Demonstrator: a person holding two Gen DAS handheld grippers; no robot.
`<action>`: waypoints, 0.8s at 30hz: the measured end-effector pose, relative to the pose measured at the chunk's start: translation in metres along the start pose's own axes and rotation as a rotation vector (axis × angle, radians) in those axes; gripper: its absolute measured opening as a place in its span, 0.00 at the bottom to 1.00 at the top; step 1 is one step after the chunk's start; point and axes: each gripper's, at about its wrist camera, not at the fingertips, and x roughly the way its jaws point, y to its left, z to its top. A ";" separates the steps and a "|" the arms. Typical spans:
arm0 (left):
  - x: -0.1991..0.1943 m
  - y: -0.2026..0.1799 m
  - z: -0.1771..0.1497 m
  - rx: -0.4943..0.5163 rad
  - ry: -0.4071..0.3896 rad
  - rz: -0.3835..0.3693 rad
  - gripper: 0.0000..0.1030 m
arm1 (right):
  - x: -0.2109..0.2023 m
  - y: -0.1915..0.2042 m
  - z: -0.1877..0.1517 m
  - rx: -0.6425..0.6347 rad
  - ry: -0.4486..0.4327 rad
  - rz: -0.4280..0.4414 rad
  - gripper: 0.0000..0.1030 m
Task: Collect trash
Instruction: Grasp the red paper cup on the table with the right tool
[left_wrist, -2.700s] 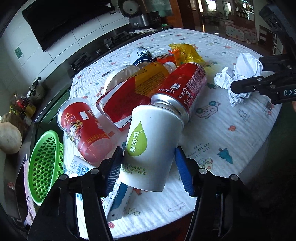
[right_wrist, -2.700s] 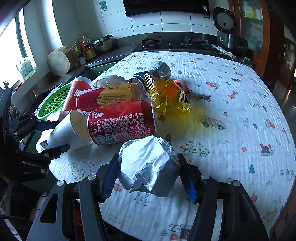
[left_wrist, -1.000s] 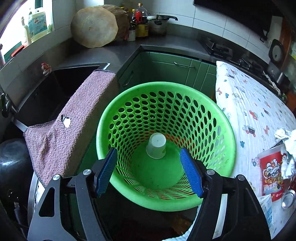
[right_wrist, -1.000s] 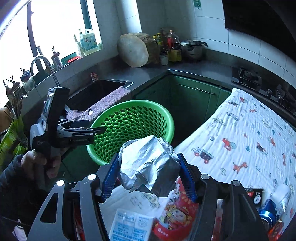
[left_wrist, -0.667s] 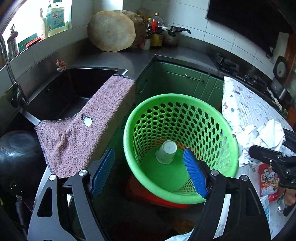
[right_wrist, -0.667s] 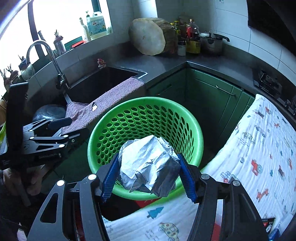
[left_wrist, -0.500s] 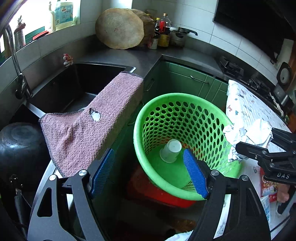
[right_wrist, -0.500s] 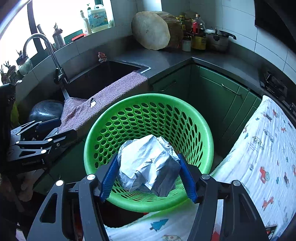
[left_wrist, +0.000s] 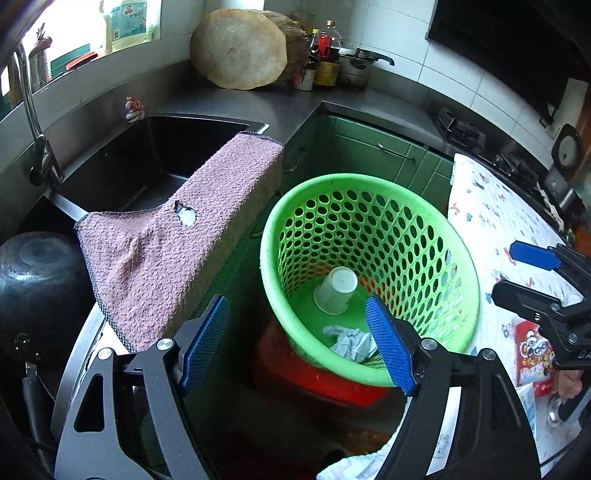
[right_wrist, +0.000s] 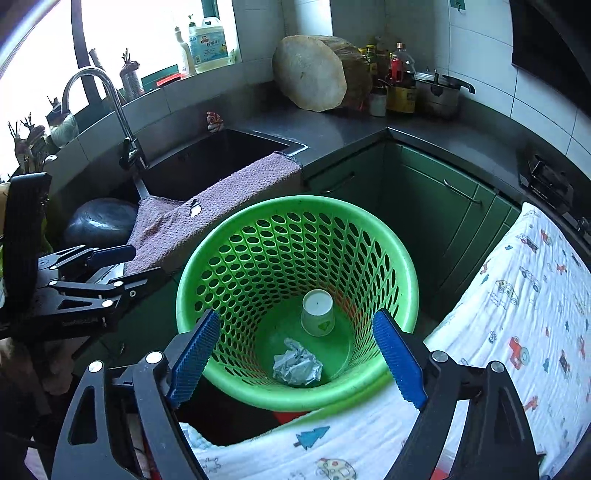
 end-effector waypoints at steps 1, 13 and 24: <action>-0.001 -0.003 0.000 0.003 -0.001 -0.003 0.74 | -0.008 -0.001 -0.004 0.001 -0.008 0.001 0.80; -0.027 -0.048 -0.020 0.031 -0.021 -0.030 0.81 | -0.098 -0.014 -0.080 0.059 -0.062 -0.004 0.80; -0.054 -0.075 -0.052 0.016 -0.043 -0.058 0.82 | -0.121 -0.044 -0.135 0.169 -0.043 -0.107 0.79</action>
